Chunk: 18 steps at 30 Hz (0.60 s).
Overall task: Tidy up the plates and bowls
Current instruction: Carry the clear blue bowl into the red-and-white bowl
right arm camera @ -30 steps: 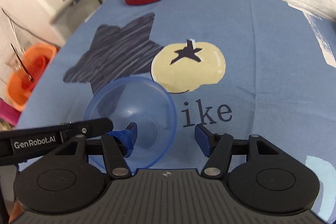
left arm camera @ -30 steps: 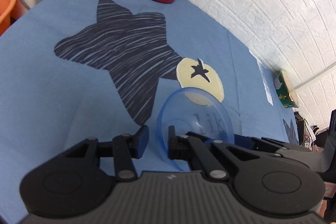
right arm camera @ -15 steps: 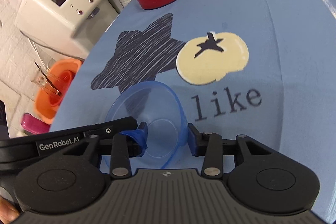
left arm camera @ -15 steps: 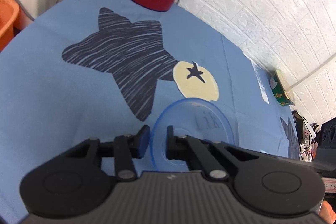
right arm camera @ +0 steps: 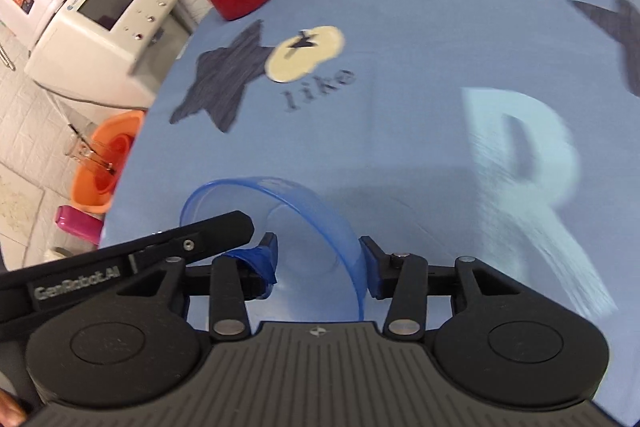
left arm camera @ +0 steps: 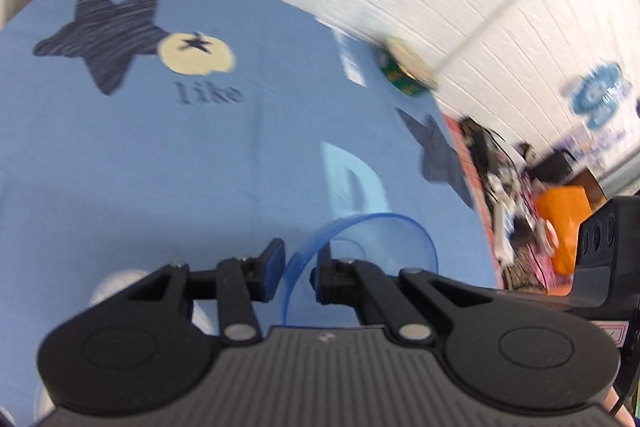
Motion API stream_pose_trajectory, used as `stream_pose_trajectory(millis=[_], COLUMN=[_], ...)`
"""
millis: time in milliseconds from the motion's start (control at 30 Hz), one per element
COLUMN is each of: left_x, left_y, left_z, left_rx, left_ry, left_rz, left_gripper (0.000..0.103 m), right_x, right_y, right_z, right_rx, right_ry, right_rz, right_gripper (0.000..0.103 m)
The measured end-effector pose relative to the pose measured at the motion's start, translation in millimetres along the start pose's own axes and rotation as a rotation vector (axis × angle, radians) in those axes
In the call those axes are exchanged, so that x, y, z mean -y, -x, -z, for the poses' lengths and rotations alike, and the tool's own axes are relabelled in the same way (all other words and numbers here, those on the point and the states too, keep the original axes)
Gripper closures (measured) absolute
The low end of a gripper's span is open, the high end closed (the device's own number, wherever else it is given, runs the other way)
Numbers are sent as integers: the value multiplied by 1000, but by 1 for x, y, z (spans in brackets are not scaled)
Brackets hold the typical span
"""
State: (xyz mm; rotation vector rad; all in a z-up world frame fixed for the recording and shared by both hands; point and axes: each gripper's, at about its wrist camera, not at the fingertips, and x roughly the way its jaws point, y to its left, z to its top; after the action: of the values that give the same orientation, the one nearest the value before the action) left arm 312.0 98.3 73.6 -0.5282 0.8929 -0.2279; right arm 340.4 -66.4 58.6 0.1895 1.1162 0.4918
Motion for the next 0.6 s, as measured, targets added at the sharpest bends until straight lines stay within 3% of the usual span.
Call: stream_pose_trajectory(millis=[200,433,600], left_x=[47,54,48], left_y=[-5,-19,-23], left_z=[56,99,104], left_rx=[-115,-195,-175], left_ry=[-35,-32,-33], left_rz=[71,56,37], left_gripper=[103,103,103], right_x=[40,70,82], right_y=[64,64,68], right_z=[58,103,112], right_rx=[22,-26,-10], right_ry=[-81,-152,-201], right_rz=[83,107,108], right_gripper=[73,73,71])
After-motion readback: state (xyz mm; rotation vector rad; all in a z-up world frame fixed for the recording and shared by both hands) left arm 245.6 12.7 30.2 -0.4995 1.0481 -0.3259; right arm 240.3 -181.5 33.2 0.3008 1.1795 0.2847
